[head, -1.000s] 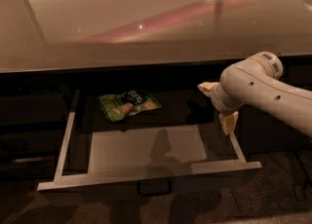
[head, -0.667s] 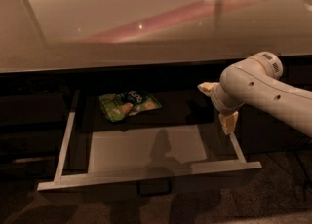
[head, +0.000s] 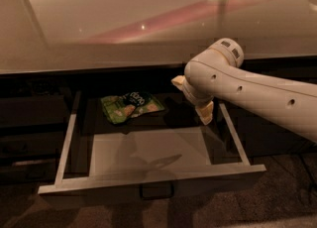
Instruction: Open top drawer
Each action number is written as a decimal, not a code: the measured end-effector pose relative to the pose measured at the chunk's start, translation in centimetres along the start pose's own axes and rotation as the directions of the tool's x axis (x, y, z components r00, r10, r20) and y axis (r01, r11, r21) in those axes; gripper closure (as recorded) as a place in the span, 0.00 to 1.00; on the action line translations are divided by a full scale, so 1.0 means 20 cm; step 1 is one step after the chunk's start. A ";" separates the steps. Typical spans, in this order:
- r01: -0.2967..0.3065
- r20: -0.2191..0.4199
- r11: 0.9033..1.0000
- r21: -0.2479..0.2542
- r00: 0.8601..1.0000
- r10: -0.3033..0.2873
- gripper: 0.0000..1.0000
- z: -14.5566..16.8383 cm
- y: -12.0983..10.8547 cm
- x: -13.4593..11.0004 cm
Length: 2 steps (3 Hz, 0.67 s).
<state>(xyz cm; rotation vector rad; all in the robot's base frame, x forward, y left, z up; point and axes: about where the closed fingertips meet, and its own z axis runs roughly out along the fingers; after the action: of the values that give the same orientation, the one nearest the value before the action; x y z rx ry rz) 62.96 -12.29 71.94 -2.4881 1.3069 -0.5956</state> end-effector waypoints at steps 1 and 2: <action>0.000 0.000 1.000 0.000 1.000 0.000 0.00 0.00 0.00 0.00; -0.026 0.032 0.999 0.030 0.999 0.025 0.00 0.00 0.08 -0.03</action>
Offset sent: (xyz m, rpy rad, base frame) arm -0.0387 -0.0114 -0.0171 0.1314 -0.0209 -0.0051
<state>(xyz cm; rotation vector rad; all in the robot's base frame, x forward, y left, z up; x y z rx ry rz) 61.43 -12.74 71.14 -2.4429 1.3056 -0.5636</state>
